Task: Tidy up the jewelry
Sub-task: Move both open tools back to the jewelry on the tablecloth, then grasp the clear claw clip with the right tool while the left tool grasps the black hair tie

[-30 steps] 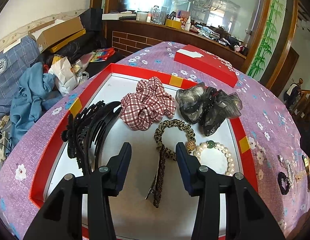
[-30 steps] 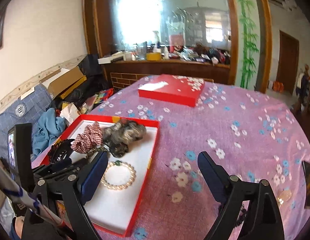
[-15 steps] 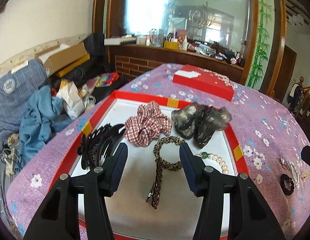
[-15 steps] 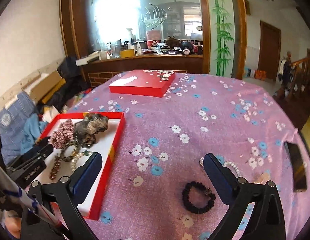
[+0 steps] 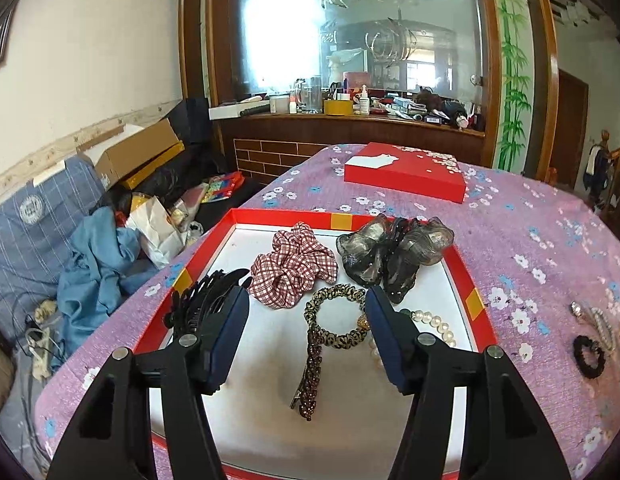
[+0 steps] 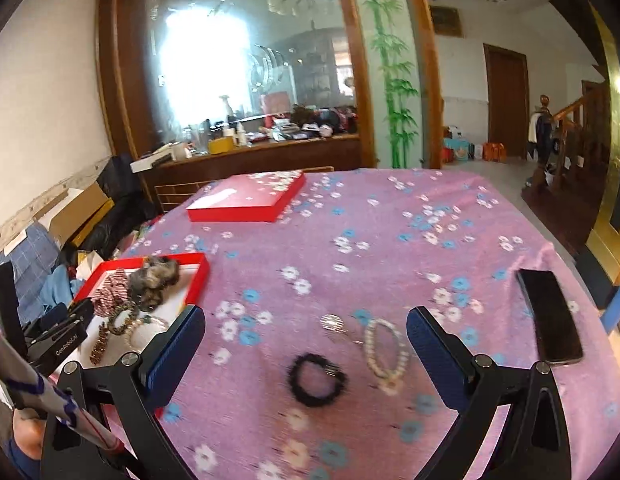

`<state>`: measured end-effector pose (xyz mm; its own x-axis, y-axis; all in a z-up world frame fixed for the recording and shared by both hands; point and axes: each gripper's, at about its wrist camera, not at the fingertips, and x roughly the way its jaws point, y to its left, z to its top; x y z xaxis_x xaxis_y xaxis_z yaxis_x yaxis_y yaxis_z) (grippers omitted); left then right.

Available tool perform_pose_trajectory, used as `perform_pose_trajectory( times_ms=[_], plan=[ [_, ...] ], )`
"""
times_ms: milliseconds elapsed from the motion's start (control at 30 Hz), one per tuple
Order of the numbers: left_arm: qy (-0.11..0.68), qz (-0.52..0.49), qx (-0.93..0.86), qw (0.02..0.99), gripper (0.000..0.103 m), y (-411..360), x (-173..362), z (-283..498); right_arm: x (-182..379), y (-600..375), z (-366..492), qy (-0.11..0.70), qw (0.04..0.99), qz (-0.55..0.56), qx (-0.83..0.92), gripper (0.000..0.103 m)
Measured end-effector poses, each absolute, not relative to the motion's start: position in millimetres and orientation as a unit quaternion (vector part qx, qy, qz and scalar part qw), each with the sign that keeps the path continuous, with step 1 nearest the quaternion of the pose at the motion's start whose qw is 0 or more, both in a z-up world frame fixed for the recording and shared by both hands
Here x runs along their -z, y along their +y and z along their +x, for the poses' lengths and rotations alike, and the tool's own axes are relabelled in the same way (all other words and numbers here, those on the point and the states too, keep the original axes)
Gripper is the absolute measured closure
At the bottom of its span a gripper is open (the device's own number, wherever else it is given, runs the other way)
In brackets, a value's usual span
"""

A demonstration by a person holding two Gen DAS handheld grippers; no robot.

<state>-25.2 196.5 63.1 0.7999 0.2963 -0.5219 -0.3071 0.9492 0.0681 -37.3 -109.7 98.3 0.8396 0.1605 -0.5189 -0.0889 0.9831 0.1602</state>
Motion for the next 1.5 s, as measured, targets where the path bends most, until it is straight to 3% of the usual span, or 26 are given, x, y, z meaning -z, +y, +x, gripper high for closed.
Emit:
perform_pose_trajectory(
  times_ms=[133, 300, 400, 500, 600, 667, 700, 1167, 1200, 1233, 1300, 1333, 1467, 1500],
  plan=[
    [0.273, 0.015, -0.156, 0.949, 0.036, 183.4, -64.2, -27.6, -94.7, -137.2, -29.4, 0.308, 0.948, 0.066, -0.05, 0.001],
    [0.302, 0.02, -0.116, 0.946, 0.035, 164.0, -74.8, -28.8, -85.3, -180.7, -8.8, 0.371, 0.92, 0.114, -0.05, 0.002],
    [0.312, 0.023, -0.085, 0.946, 0.023, 147.8, -87.5, -28.3, -77.2, -203.0, -2.3, 0.402, 0.903, 0.145, -0.052, 0.002],
    [0.338, 0.014, -0.038, 0.94, 0.021, 130.1, -94.2, -22.6, -68.5, -211.3, 5.2, 0.427, 0.89, 0.153, -0.048, 0.002],
    [0.378, -0.001, 0.006, 0.926, 0.021, 111.7, -89.4, -11.1, -54.6, -211.3, 17.0, 0.464, 0.869, 0.164, -0.051, 0.019],
    [0.407, -0.013, 0.03, 0.913, 0.021, 99.8, -83.5, -1.5, -45.8, -213.5, 26.3, 0.49, 0.854, 0.166, -0.047, 0.041],
    [0.422, -0.018, 0.039, 0.905, 0.021, 93.3, -80.3, 3.8, -41.7, -216.9, 30.0, 0.499, 0.848, 0.173, -0.045, 0.043],
    [0.499, -0.046, 0.126, 0.856, 0.022, 18.8, -48.7, 51.1, -9.1, -215.3, 63.7, 0.517, 0.842, 0.155, -0.019, 0.038],
    [0.503, -0.045, 0.131, 0.853, 0.022, 13.7, -46.3, 53.2, -9.9, -214.3, 62.8, 0.509, 0.848, 0.145, -0.013, 0.041],
    [0.505, -0.044, 0.134, 0.851, 0.022, 10.0, -44.4, 55.3, -9.2, -213.1, 63.2, 0.509, 0.85, 0.139, -0.012, 0.054],
    [0.51, -0.04, 0.14, 0.848, 0.022, 1.8, -39.9, 58.7, -8.7, -216.2, 62.6, 0.501, 0.854, 0.139, -0.018, 0.066],
    [0.513, -0.037, 0.142, 0.846, 0.022, -3.2, -36.7, 60.8, -7.4, -218.6, 62.3, 0.501, 0.853, 0.146, -0.024, 0.085],
    [0.519, -0.025, 0.144, 0.842, 0.026, -13.8, -27.0, 65.7, -10.0, -225.2, 58.9, 0.491, 0.855, 0.158, -0.041, 0.087],
    [0.519, -0.021, 0.142, 0.843, 0.033, -16.1, -24.7, 66.9, -11.5, -226.3, 57.8, 0.489, 0.856, 0.162, -0.042, 0.087]
  ],
)
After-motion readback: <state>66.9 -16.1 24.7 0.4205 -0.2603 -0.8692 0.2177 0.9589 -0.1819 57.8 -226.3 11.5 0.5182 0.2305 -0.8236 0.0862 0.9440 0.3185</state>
